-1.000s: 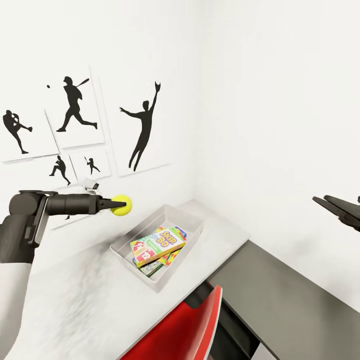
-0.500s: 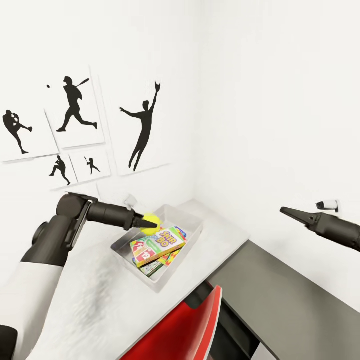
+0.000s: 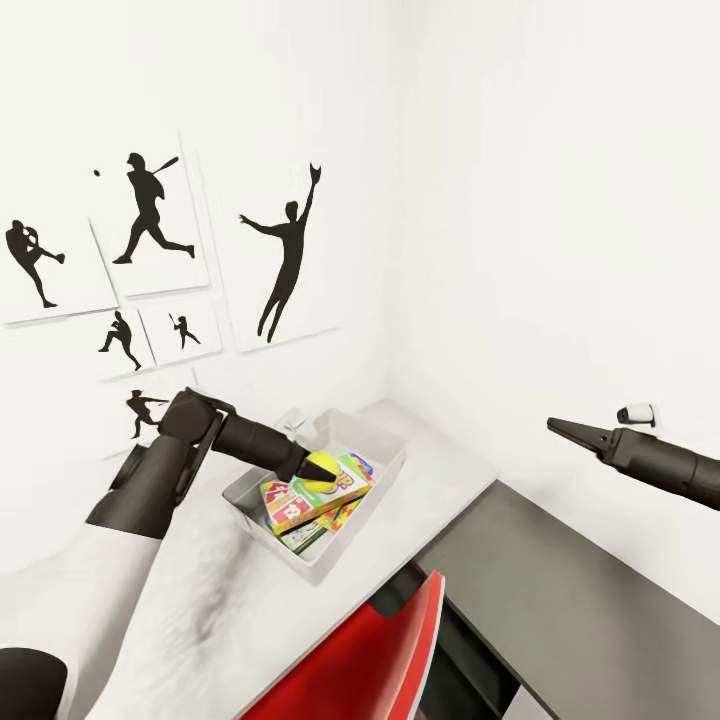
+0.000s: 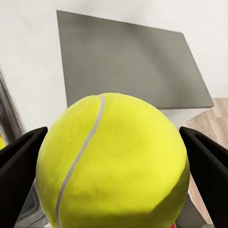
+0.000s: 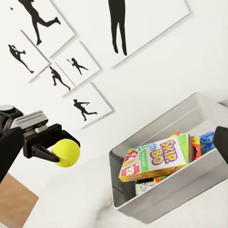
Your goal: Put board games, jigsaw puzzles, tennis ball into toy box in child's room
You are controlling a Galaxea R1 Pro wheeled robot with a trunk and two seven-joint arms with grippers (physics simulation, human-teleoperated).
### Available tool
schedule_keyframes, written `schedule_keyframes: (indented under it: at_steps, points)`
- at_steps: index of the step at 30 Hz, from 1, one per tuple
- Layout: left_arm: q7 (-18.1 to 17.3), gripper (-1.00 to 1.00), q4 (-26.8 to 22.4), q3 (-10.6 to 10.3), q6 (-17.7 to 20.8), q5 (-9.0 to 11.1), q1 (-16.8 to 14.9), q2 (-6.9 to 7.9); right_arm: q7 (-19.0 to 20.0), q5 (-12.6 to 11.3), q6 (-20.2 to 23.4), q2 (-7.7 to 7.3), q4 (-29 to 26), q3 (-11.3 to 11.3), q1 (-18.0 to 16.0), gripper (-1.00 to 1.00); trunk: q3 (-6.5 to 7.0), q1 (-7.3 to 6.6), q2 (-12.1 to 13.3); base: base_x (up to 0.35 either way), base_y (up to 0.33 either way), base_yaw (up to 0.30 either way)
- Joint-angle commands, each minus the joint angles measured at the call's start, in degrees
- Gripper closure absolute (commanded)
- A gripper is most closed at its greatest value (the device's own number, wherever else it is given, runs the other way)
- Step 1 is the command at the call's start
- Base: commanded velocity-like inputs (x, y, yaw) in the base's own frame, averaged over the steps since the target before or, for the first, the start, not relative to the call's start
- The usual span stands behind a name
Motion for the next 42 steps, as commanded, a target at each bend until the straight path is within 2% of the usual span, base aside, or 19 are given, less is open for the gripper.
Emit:
schedule_keyframes:
  at_steps: [1, 3, 8, 12, 15, 20, 24, 35, 37, 40, 42]
  points:
    - [-0.55, 1.00, 0.01, -0.05, 0.60, -0.65, -0.07, 0.07, 0.29, 0.21, 0.20, -0.01, 0.10, -0.04, -0.07, -1.00, -0.14, 0.04, -0.14, 0.000, 0.000, 0.000]
    - [-0.54, 1.00, 0.12, -0.05, 0.60, -0.88, -0.06, 0.11, 0.28, 0.23, 0.20, -0.01, 0.32, -0.04, -0.07, -1.00, -0.14, 0.04, -0.14, 0.000, 0.000, 0.000]
    - [-0.55, 1.00, 0.93, -0.15, 0.60, -3.30, 0.16, -0.01, 0.29, 0.32, 0.20, 0.04, 0.97, 0.02, -0.07, -1.00, -0.14, 0.04, -0.14, 0.000, 0.000, 0.000]
    - [-0.54, 1.00, 1.29, -0.28, 0.60, -4.36, 0.66, -0.16, 0.26, 0.33, 0.20, 0.01, 1.04, 0.01, -0.07, -1.00, -0.14, 0.04, -0.14, 0.000, 0.000, 0.000]
    - [-0.54, 1.00, 2.53, -0.27, 0.60, -6.56, 0.96, -0.36, 0.23, 0.33, 0.20, -0.01, 1.05, -0.03, -0.07, -1.00, -0.14, 0.04, -0.14, 0.000, 0.000, 0.000]
    - [-0.54, 1.00, 4.33, -0.24, 0.56, -10.69, 1.06, -2.08, 0.20, 0.33, 0.20, -0.02, 1.06, -0.04, -0.07, -1.00, -0.14, 0.04, -0.14, 0.000, 0.000, 0.000]
    - [-0.54, 1.00, 4.62, -0.23, 0.55, -13.33, 1.08, -2.47, 0.20, 0.33, 0.20, -0.07, 1.12, -0.04, -0.07, -1.00, -0.14, 0.04, -0.14, 0.000, 0.000, 0.000]
    - [-0.54, 1.00, 5.40, -0.39, 0.50, -16.07, 1.14, -2.40, 0.20, 0.37, 0.20, -0.08, 1.48, -0.04, -0.07, -1.00, -0.14, 0.04, -0.14, 0.000, 0.000, 0.000]
    - [-0.54, 1.00, 5.67, -0.41, 0.48, -17.04, 1.15, -2.49, 0.20, 0.38, 0.20, -0.06, 1.49, -0.04, -0.07, -1.00, -0.14, 0.04, -0.14, 0.000, 0.000, 0.000]
    - [-0.54, 1.00, 6.47, -0.36, 0.44, -19.97, 1.16, -2.70, 0.20, 0.40, 0.20, -0.03, 1.49, -0.04, -0.07, -1.00, -0.14, 0.04, -0.14, 0.000, 0.000, 0.000]
    - [-0.54, 1.00, 7.40, -0.30, 0.37, -21.25, 1.17, -2.77, 0.20, 0.38, 0.20, -0.07, 1.50, -0.04, -0.07, -1.00, -0.14, 0.04, -0.14, 0.000, 0.000, 0.000]
